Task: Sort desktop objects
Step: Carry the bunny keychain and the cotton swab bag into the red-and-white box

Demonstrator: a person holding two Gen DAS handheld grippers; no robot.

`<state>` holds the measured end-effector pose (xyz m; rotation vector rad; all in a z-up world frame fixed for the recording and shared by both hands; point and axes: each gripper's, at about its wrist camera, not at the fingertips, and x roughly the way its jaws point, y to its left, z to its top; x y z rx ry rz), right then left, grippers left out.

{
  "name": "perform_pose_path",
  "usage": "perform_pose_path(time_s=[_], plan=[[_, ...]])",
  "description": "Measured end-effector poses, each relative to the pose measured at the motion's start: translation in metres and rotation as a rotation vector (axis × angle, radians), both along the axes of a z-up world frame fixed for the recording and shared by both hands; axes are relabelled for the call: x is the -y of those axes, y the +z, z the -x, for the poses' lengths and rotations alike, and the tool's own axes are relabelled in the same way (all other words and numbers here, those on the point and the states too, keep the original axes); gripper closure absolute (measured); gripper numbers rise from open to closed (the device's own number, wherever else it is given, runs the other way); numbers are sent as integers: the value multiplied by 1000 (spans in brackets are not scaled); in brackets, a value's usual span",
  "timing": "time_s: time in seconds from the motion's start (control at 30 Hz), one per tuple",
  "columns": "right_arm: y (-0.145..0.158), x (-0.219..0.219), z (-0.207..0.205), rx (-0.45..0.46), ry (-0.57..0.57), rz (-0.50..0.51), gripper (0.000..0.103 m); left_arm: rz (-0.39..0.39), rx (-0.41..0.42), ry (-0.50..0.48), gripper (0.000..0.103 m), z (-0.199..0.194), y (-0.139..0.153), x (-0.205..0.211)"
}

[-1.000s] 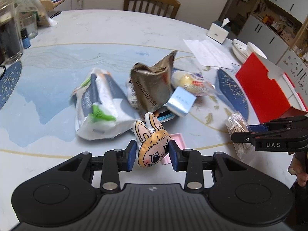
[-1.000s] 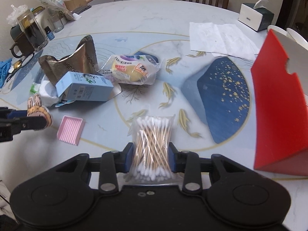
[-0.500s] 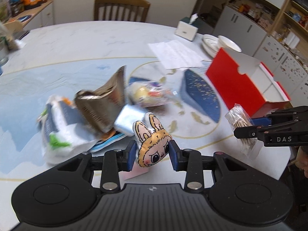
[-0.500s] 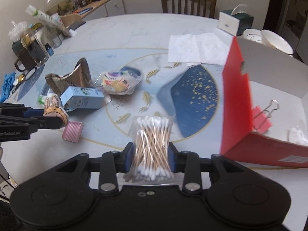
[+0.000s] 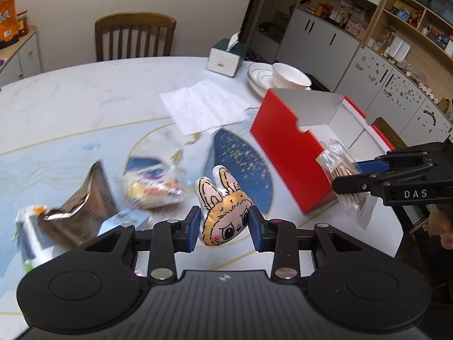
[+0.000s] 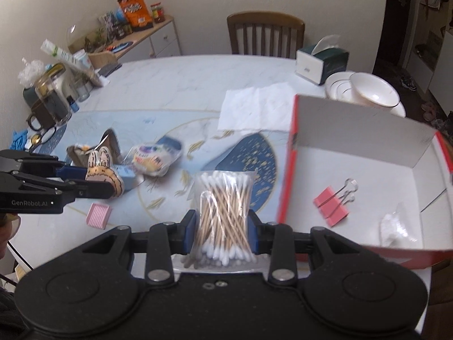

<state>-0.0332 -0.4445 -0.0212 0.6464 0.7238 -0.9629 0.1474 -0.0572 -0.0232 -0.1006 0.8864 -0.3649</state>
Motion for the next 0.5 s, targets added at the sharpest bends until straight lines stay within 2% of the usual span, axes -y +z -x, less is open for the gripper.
perform_pose_path(time_s=[0.5], plan=[[14, 37, 80, -12, -77, 71, 68, -23, 60, -83, 69, -32, 25, 79]])
